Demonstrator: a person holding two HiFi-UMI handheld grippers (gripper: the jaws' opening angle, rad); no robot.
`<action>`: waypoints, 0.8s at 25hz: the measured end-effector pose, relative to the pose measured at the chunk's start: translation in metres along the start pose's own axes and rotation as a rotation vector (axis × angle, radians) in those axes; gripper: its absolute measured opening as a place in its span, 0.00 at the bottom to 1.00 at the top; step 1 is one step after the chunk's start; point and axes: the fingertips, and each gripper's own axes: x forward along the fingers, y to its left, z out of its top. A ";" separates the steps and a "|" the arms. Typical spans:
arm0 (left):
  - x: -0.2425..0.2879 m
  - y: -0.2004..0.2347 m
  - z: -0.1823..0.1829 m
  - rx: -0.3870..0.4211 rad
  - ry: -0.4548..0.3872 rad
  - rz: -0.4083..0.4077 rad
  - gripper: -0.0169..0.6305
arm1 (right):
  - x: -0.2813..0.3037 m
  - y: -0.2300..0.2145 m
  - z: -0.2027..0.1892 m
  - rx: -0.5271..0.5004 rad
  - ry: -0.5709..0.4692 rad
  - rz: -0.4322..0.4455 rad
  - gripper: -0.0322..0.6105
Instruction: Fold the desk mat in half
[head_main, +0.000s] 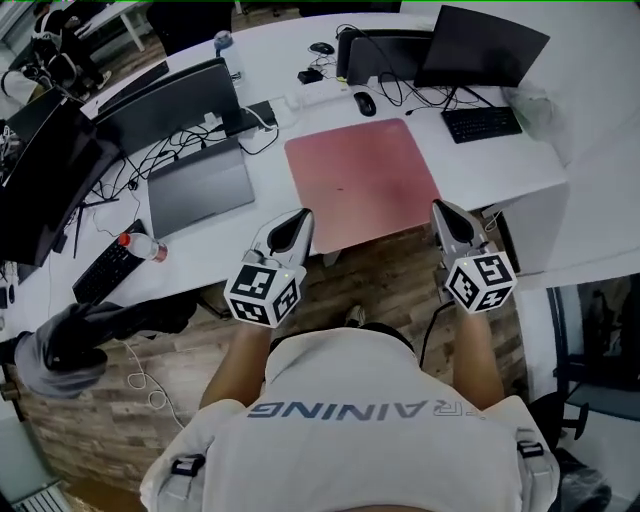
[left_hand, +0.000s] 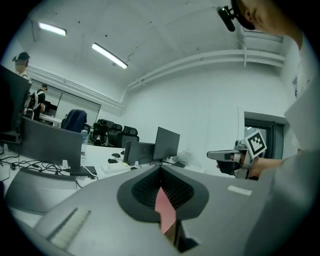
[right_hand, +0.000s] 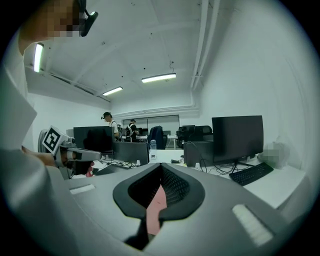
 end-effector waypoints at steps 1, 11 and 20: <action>0.006 0.001 -0.003 -0.001 0.000 0.024 0.03 | 0.009 -0.008 -0.005 0.006 0.006 0.022 0.07; 0.013 0.023 -0.025 -0.026 0.073 0.248 0.03 | 0.092 -0.005 -0.053 0.075 0.102 0.300 0.07; -0.011 0.052 -0.029 -0.053 0.121 0.287 0.03 | 0.130 0.056 -0.069 0.076 0.177 0.388 0.07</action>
